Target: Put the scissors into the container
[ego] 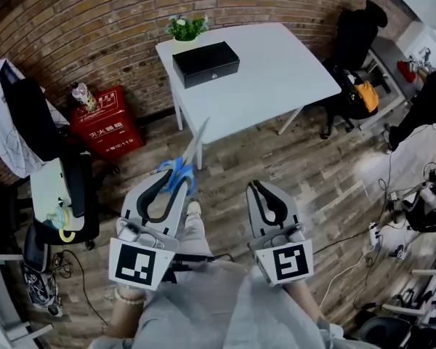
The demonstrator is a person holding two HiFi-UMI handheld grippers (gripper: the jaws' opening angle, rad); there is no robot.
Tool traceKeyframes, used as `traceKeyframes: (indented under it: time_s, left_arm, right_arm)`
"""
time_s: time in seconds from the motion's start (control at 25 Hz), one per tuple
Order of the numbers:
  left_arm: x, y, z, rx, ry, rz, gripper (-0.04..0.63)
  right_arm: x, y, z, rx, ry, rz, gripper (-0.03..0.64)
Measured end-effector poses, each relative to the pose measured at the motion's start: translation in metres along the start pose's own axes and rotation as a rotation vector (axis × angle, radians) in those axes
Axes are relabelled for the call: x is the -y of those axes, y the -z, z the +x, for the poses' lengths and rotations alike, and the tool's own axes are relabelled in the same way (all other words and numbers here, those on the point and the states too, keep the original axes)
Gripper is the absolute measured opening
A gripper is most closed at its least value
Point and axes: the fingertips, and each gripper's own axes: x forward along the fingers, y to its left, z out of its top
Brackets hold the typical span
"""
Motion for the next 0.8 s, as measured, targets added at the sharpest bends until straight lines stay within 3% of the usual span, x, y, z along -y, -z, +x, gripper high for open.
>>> traceKeyframes:
  time_s: [0.8]
  left_arm:
    - [-0.121, -0.011, 0.143, -0.007, 0.060, -0.012, 0.098]
  right_arm:
    - [0.062, -0.015, 0.165, -0.045, 0.041, 0.004, 0.055]
